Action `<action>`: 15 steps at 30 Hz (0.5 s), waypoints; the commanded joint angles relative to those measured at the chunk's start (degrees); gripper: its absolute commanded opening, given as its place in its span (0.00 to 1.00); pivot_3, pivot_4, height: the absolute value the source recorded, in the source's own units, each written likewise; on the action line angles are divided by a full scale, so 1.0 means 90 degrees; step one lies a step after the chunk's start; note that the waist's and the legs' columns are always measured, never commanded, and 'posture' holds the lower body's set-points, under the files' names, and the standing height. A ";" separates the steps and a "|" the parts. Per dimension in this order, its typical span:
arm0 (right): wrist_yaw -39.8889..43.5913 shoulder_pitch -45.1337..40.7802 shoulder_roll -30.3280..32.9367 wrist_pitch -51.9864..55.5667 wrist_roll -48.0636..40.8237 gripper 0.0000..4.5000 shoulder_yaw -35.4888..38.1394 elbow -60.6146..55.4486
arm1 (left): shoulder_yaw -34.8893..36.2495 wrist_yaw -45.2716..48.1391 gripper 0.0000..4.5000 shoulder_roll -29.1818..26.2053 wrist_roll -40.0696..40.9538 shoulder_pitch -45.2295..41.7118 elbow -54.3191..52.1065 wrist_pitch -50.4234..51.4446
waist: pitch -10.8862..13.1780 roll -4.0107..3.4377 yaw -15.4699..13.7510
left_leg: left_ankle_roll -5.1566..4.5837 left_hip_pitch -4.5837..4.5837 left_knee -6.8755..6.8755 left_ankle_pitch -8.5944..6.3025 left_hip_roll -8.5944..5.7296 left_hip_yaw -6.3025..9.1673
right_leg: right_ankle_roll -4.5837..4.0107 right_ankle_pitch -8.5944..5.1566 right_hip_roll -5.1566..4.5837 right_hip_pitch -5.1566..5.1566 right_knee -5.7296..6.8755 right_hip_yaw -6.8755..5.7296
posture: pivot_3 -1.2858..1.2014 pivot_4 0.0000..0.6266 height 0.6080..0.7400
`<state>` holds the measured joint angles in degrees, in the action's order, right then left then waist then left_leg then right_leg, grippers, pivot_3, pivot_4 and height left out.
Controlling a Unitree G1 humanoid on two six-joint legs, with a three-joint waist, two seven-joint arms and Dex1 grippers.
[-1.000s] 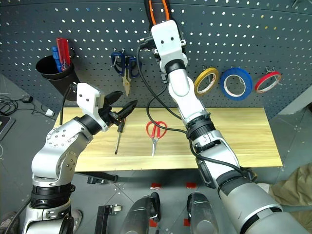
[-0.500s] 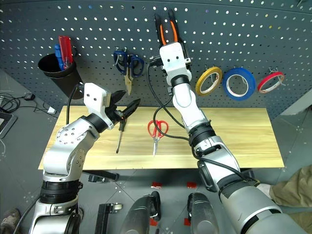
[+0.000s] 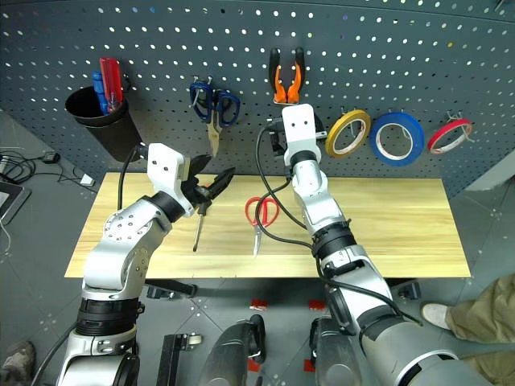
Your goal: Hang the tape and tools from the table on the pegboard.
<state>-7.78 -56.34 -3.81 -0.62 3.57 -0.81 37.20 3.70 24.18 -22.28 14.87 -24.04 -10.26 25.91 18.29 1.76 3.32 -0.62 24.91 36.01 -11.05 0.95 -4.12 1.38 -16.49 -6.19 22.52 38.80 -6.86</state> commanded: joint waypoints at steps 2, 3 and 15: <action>0.0941 0.1015 0.0142 0.1291 -0.0315 1.00 -0.0370 -0.2537 | 0.0001 -0.0378 0.76 0.0245 0.0065 0.0267 -0.0197 0.0587 | -0.0001 0.0000 -0.0005 | 0.0000 0.0000 -0.0008 0.0000 0.0000 0.0001 | 0.0002 -0.0001 0.0000 -0.0001 -0.0009 -0.0002 | 0.44 0.49 1.00; 0.1245 0.1292 0.0231 0.1592 -0.0377 1.00 -0.0520 -0.3015 | -0.0015 -0.0436 0.81 0.0306 0.0107 0.0314 -0.0211 0.0800 | -0.0002 0.0000 -0.0005 | 0.0000 -0.0001 -0.0008 -0.0002 0.0000 0.0001 | 0.0003 -0.0002 0.0000 -0.0004 -0.0011 -0.0002 | 0.44 0.48 1.00; 0.3989 0.4468 0.2622 0.5157 -0.2629 1.00 -0.0864 -0.7441 | -0.0918 -0.1505 0.99 0.1183 -0.0664 0.0386 0.0752 0.2316 | -0.0002 0.0002 -0.0030 | -0.0035 -0.0001 0.0006 -0.0027 -0.0005 0.0028 | 0.0005 -0.0002 0.0002 -0.0021 -0.0010 -0.0016 | 0.42 0.46 1.00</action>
<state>26.19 -16.49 19.01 44.67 -17.45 -9.89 -25.44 -3.50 11.52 -12.62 9.60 -19.95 -3.35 45.98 18.27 1.78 3.05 -0.94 24.89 36.07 -11.30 0.91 -3.88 1.43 -16.50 -6.18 22.34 38.73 -6.99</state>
